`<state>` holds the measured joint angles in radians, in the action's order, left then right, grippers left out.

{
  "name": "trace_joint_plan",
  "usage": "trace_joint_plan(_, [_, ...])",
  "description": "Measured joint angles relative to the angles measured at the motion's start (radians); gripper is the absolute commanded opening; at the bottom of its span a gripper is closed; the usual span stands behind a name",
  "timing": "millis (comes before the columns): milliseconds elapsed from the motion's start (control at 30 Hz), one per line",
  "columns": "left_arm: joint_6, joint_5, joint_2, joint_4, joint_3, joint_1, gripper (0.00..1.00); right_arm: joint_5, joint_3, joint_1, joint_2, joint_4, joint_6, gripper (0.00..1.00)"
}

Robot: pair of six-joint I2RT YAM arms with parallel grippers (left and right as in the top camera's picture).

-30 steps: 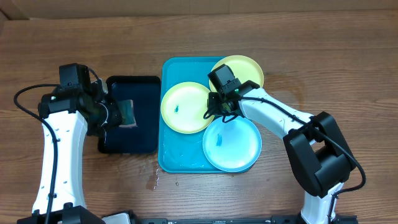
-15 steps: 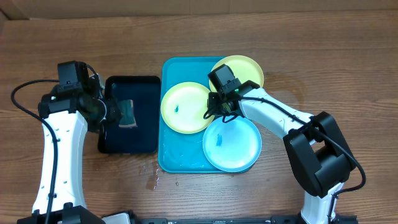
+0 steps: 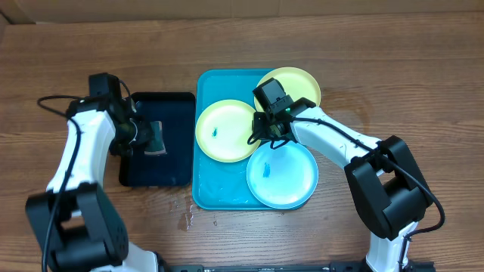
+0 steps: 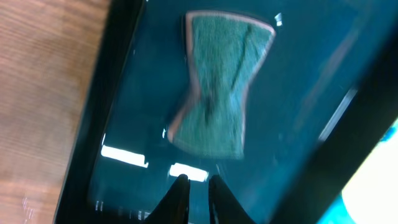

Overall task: Clean dirty plates on tray and stack at the side
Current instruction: 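Lower the left gripper and grasp the grey-green sponge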

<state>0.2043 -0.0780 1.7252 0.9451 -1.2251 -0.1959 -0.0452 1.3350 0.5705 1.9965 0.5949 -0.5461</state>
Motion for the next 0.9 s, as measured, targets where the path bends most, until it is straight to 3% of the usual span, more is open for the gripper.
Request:
trace_joint_plan(167, [-0.077, -0.011, 0.062, -0.101, 0.008, 0.0, 0.18, 0.0, 0.0, 0.0, 0.0, -0.001, 0.0, 0.04])
trace_joint_plan(500, [-0.134, -0.027, 0.079, -0.13, 0.008, 0.042, 0.31, 0.0, 0.0, 0.0, 0.0, -0.001, 0.0, 0.04])
trace_joint_plan(900, [-0.137, -0.014, 0.084, -0.156, 0.022, 0.048, 0.3, 0.0, 0.0, 0.0, 0.0, -0.001, 0.0, 0.04])
